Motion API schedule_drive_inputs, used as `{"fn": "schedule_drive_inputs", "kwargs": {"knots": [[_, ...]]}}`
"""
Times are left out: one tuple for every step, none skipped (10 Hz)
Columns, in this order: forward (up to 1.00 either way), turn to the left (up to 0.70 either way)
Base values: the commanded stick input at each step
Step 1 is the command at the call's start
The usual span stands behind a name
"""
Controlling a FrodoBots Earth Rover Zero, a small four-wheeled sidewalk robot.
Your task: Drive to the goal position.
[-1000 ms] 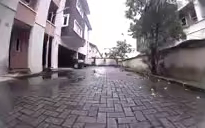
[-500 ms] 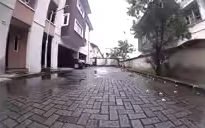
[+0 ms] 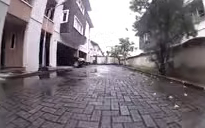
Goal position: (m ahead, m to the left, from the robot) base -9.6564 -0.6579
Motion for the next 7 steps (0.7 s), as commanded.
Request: {"fn": "schedule_drive_inputs", "kwargs": {"knots": [[0.70, -0.07], [0.70, -0.18], [0.70, -0.29], [0.70, -0.26], [0.70, -0.04], [0.70, 0.00], [0.70, 0.00]]}}
